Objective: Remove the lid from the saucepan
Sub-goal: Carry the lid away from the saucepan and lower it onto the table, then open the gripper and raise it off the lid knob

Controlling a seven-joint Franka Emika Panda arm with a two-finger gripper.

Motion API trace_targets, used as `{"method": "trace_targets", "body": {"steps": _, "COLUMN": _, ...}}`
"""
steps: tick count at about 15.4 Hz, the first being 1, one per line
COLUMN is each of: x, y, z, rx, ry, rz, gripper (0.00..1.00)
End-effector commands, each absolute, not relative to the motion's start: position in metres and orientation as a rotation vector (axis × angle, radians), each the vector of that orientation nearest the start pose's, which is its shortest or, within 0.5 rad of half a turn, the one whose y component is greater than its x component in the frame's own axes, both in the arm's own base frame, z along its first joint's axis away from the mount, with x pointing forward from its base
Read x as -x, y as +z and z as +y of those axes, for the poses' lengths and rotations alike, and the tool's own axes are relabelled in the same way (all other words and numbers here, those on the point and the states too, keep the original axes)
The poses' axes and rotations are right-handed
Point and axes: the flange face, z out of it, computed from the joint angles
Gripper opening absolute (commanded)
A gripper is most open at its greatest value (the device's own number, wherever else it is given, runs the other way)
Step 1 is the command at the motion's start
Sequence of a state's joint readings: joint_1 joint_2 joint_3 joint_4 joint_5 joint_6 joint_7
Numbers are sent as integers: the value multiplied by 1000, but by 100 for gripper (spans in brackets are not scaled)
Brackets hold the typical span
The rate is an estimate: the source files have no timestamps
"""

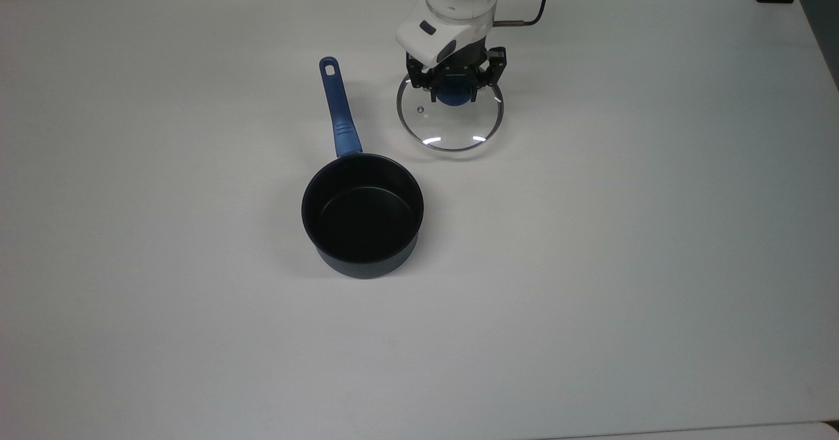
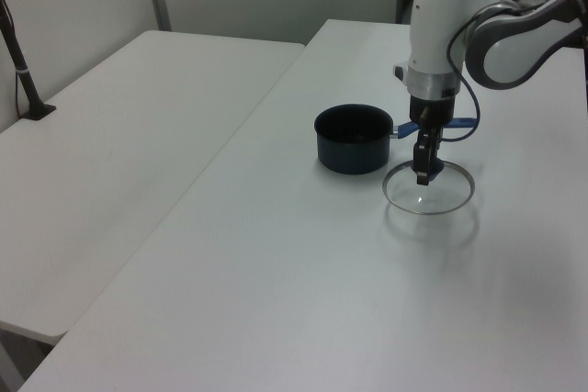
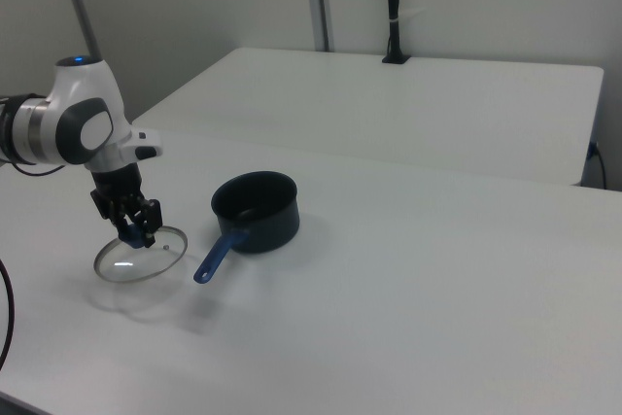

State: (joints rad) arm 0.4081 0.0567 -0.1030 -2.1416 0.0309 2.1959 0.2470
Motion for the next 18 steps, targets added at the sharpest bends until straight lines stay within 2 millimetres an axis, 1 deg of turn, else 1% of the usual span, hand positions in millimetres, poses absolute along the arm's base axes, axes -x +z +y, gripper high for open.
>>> {"method": "trace_targets", "body": {"steps": 1, "x": -510, "y": 375, "z": 169, "rx": 3127, "ry": -21, "rz": -60, "gripper": 53}}
{"method": "trace_targets", "body": {"steps": 2, "x": -510, "y": 372, "z": 169, "rx": 3130, "ry": -15, "rz": -59, "gripper": 53}}
{"method": "trace_targets", "body": {"steps": 4, "x": -512, "y": 360, "z": 172, "rx": 3138, "ry": 11, "rz": -57, "gripper": 53}}
{"method": "trace_targets", "body": {"steps": 5, "x": -513, "y": 350, "z": 175, "rx": 3146, "ry": 34, "rz": -53, "gripper": 53}}
{"method": "trace_targets", "body": {"steps": 6, "x": -514, "y": 347, "z": 178, "rx": 3148, "ry": 29, "rz": -62, "gripper": 54}}
{"method": "trace_targets", "body": {"steps": 9, "x": -517, "y": 346, "z": 179, "rx": 3144, "ry": 3, "rz": -53, "gripper": 58}}
{"method": "trace_targets", "body": {"steps": 12, "x": -523, "y": 327, "z": 182, "rx": 3163, "ry": 33, "rz": -27, "gripper": 62}}
{"method": "trace_targets", "body": {"steps": 13, "x": -525, "y": 323, "z": 183, "rx": 3175, "ry": 34, "rz": -24, "gripper": 64}}
{"method": "trace_targets", "body": {"steps": 14, "x": -526, "y": 325, "z": 183, "rx": 3175, "ry": 30, "rz": -22, "gripper": 65}}
{"method": "trace_targets", "body": {"steps": 15, "x": -526, "y": 325, "z": 183, "rx": 3175, "ry": 32, "rz": -17, "gripper": 68}}
{"method": "trace_targets", "body": {"steps": 16, "x": -526, "y": 326, "z": 183, "rx": 3176, "ry": 34, "rz": -12, "gripper": 76}}
{"method": "trace_targets", "body": {"steps": 17, "x": -526, "y": 326, "z": 183, "rx": 3176, "ry": 34, "rz": -12, "gripper": 90}}
{"method": "trace_targets", "body": {"steps": 18, "x": -526, "y": 328, "z": 182, "rx": 3176, "ry": 37, "rz": -7, "gripper": 100}}
